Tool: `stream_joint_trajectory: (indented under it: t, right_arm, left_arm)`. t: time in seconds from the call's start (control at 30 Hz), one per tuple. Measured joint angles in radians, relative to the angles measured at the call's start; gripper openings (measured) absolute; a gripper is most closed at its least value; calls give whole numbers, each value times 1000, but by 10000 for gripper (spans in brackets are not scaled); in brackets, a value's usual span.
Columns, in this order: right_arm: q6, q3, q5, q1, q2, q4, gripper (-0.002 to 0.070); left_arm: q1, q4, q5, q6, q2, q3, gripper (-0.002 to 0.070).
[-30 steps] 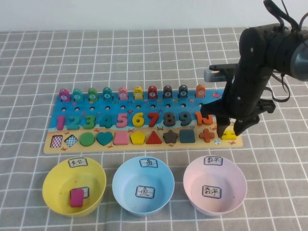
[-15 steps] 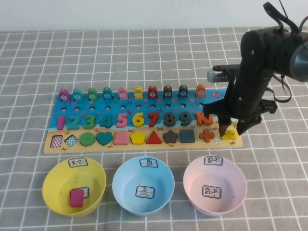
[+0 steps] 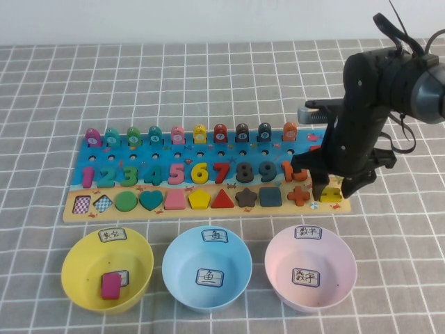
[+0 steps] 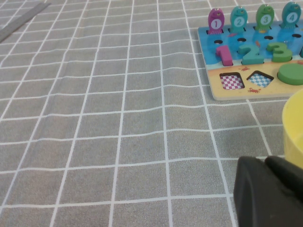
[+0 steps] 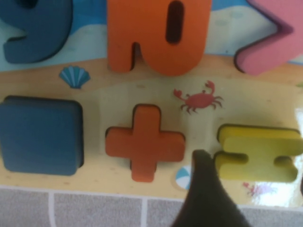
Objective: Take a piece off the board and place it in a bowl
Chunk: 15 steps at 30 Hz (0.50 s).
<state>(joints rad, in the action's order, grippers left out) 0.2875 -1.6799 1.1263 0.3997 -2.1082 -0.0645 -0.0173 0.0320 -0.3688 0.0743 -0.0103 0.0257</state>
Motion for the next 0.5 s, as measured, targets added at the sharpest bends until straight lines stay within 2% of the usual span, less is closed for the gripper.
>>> stream_joint_trajectory:
  t: [0.37, 0.5]
  right_arm:
    - [0, 0, -18, 0, -23, 8, 373]
    - [0, 0, -18, 0, -23, 8, 350]
  left_arm:
    - [0, 0, 0, 0, 0, 0, 0]
    - [0, 0, 0, 0, 0, 0, 0]
